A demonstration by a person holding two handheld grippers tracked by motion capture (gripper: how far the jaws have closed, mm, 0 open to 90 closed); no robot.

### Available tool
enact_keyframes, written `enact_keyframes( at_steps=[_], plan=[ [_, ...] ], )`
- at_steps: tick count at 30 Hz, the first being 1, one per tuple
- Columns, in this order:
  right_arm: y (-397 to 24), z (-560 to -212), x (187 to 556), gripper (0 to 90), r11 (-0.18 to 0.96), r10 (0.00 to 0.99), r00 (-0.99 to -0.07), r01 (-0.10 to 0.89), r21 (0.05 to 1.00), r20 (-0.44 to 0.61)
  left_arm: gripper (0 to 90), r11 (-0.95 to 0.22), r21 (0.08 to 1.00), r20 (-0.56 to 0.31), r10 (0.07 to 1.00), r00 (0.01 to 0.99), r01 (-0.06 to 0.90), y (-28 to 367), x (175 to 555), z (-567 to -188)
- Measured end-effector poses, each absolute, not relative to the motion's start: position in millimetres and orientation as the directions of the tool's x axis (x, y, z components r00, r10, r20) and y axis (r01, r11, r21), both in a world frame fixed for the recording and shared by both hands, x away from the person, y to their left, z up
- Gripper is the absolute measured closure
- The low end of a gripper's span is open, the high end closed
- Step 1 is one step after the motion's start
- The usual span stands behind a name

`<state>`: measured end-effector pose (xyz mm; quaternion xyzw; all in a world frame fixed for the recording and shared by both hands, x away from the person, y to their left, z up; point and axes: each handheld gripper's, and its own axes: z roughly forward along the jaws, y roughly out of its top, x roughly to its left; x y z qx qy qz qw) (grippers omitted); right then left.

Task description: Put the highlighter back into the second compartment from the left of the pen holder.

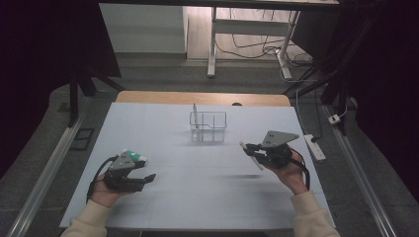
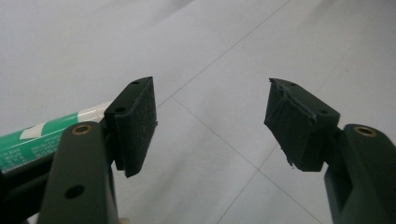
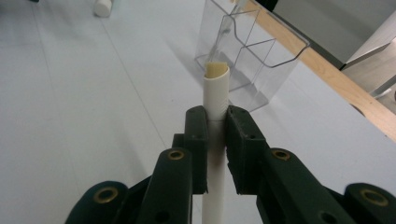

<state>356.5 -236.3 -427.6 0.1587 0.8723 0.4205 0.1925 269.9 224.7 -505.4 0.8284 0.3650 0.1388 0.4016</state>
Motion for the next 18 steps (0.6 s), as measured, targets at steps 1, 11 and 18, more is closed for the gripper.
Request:
enact_keyframes(
  at_steps=[1, 11, 18],
  plan=[
    [-236.5, -427.1, 356.6, 78.0, 0.590, 0.445, -0.872, 0.116, 0.799, -0.203, 34.0, -0.412, 0.766, -0.063, 0.716, 0.695, 0.493, 224.6, 269.9, -505.4],
    [-236.0, -425.6, 358.8, 77.9, 0.537, 0.494, -0.849, 0.129, 0.834, -0.187, 34.0, -0.411, 0.767, -0.062, 0.717, 0.695, 0.493, 224.4, 270.0, -505.4],
    [-233.8, -425.4, 361.1, 77.9, 0.503, 0.522, -0.834, 0.132, 0.854, -0.178, 34.0, -0.411, 0.767, -0.062, 0.717, 0.695, 0.493, 224.2, 269.9, -505.3]
  ],
)
